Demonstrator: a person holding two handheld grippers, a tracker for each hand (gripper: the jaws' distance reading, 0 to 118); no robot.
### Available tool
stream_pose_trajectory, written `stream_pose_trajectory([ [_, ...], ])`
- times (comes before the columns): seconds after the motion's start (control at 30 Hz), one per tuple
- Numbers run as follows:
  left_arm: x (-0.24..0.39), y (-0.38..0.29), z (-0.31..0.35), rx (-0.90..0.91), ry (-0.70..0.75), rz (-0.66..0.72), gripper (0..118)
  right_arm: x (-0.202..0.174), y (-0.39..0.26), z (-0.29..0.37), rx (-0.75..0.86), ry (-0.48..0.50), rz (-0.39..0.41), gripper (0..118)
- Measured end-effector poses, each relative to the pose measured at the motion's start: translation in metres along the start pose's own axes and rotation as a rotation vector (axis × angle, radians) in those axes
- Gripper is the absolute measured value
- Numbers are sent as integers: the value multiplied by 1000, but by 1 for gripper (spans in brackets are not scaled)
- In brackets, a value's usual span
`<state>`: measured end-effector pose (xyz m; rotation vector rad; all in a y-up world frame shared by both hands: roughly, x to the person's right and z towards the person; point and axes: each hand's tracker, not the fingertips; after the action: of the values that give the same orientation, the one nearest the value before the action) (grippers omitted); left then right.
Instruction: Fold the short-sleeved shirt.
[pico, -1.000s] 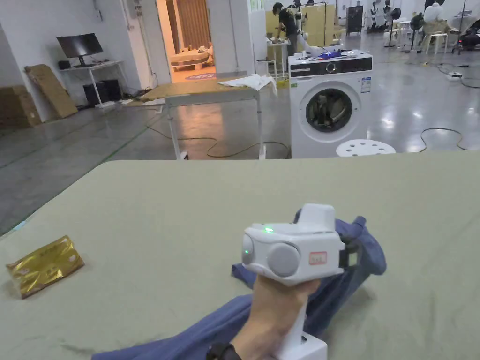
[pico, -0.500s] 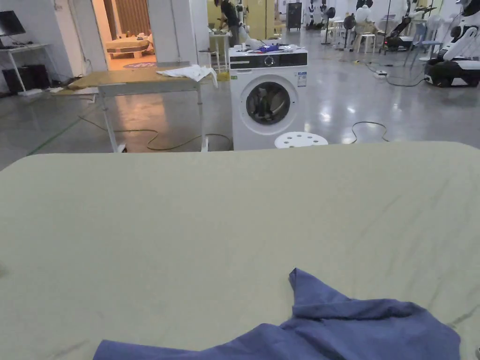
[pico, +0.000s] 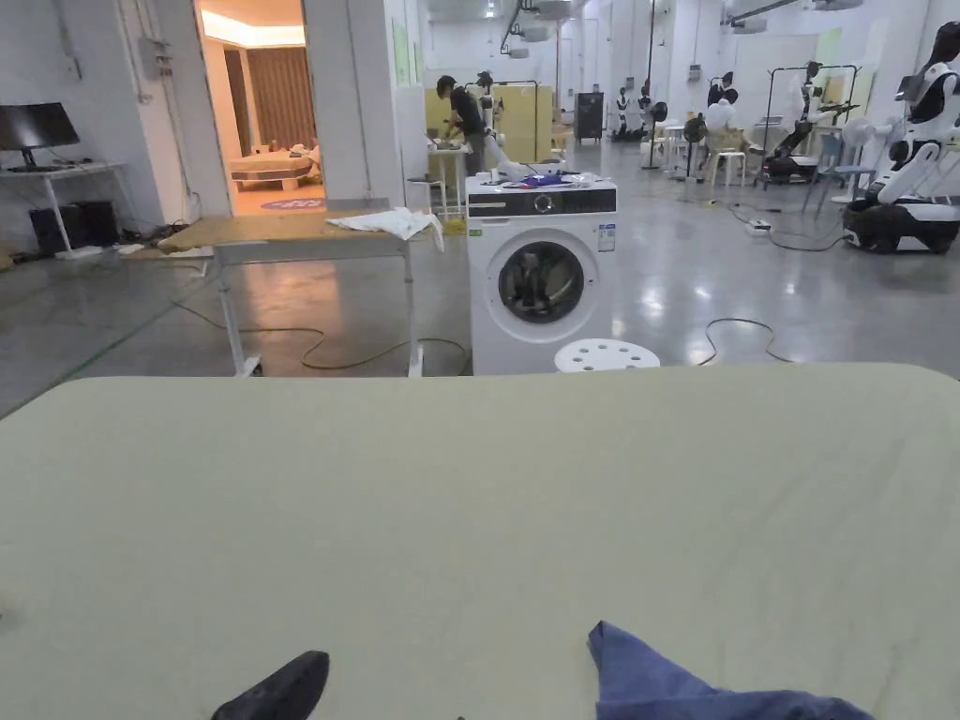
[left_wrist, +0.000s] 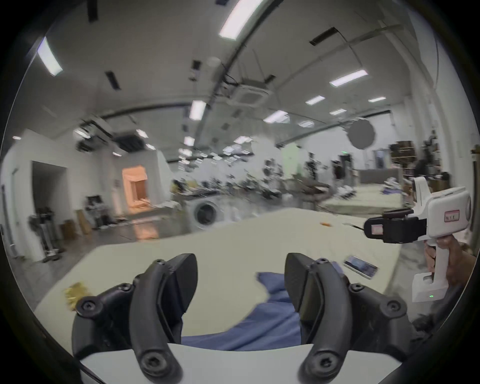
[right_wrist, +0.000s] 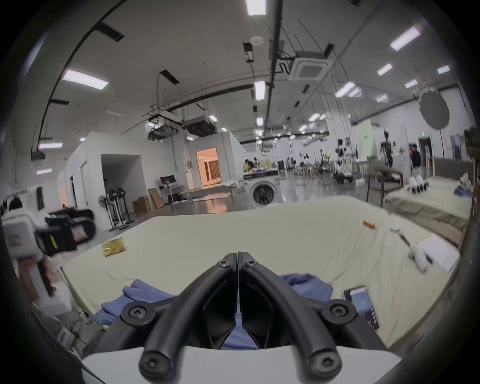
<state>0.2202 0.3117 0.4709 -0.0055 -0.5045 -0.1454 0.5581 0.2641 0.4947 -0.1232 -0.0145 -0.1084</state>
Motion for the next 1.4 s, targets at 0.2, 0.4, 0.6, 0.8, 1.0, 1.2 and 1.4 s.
stream_pose_trajectory([
  [0.2, -7, 2, 48, 10, 212, -30, 13, -20, 13, -3, 25, 26, 86, 0],
  [0.4, -19, 6, 62, 16, 295, 21, 0, -23, 10, -4, 53, 40, 57, 0],
  [0.6, -22, 7, 57, 3, 302, 7, 0, -20, 3, -5, 29, 26, 46, 0],
  [0.8, -36, 2, 47, -29, 277, 70, 0, -17, -1, -6, 4, 20, 44, 0],
  [1.0, -72, -30, 16, -175, 281, 191, 0, -12, -11, -7, -22, 13, 30, 0],
  [1.2, -132, -71, -60, -423, 241, 355, 72, -4, -23, -8, -85, -7, -2, 0],
  [1.4, -173, -130, -169, -668, 224, 354, 69, 1, -33, -5, -141, -24, 6, 0],
])
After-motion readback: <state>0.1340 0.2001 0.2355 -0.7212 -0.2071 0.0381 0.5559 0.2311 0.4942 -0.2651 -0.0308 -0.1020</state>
